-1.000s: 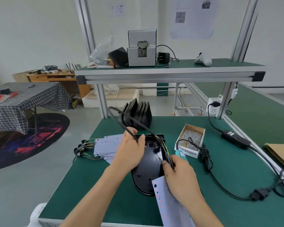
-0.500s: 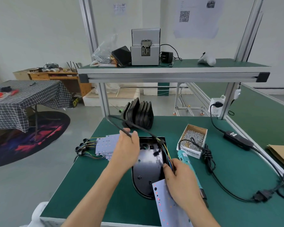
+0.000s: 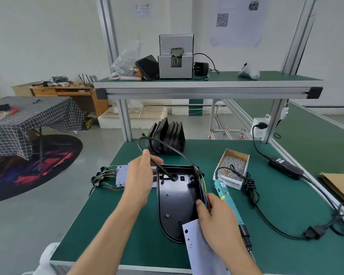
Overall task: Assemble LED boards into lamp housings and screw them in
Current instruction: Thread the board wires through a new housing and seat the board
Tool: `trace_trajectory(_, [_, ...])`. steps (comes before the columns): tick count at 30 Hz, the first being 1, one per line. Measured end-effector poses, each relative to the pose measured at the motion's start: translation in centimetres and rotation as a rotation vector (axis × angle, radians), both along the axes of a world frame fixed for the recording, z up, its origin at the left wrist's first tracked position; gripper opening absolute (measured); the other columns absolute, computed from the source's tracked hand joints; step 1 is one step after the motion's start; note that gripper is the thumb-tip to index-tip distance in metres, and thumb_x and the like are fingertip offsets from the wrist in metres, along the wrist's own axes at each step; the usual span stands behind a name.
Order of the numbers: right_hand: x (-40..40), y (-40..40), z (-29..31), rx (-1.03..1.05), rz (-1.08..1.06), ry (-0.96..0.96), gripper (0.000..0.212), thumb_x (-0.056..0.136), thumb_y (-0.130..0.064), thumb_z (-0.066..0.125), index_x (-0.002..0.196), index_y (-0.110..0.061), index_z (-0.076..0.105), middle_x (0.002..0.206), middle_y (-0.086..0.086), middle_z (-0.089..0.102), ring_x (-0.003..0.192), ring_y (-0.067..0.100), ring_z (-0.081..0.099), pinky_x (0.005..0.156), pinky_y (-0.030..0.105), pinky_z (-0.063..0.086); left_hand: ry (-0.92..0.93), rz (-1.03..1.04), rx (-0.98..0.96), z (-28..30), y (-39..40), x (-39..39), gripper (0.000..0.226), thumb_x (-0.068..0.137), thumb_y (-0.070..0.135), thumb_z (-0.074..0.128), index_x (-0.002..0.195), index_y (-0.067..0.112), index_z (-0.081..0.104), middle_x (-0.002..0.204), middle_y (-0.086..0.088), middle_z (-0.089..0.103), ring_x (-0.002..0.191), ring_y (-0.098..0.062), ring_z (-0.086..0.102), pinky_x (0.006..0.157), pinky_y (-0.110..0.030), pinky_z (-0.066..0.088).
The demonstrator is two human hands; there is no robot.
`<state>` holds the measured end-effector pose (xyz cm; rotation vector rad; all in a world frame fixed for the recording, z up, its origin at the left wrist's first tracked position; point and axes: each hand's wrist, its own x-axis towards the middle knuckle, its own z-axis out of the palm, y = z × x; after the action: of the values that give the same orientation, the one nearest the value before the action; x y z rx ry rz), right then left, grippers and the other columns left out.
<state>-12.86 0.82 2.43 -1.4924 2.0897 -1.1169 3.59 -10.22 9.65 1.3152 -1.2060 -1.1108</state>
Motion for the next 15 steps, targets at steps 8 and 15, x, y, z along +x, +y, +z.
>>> trace_trajectory(8, [0.5, 0.7, 0.7, -0.018, 0.006, 0.001, 0.034, 0.103, -0.035, 0.053, 0.073, -0.022, 0.044, 0.060, -0.003, 0.050, 0.059, 0.012, 0.044, 0.054, 0.022, 0.028, -0.648, -0.092, -0.274, 0.5, 0.4, 1.1, 0.051, 0.108, 0.039, 0.043, 0.077, 0.001, 0.057, 0.064, 0.005, 0.054, 0.062, -0.027, 0.053, 0.055, -0.033, 0.040])
trace_trajectory(15, [1.4, 1.3, 2.3, -0.092, 0.003, -0.016, 0.043, 0.102, -0.039, 0.054, 0.069, -0.021, 0.033, 0.056, -0.005, 0.041, 0.058, 0.009, 0.040, 0.052, 0.029, 0.022, -0.778, -0.152, -0.380, 1.2, 1.2, 0.8, 0.027, 0.109, 0.033, 0.046, 0.086, 0.025, 0.059, 0.108, 0.006, 0.069, 0.070, -0.010, 0.055, 0.054, -0.017, 0.037])
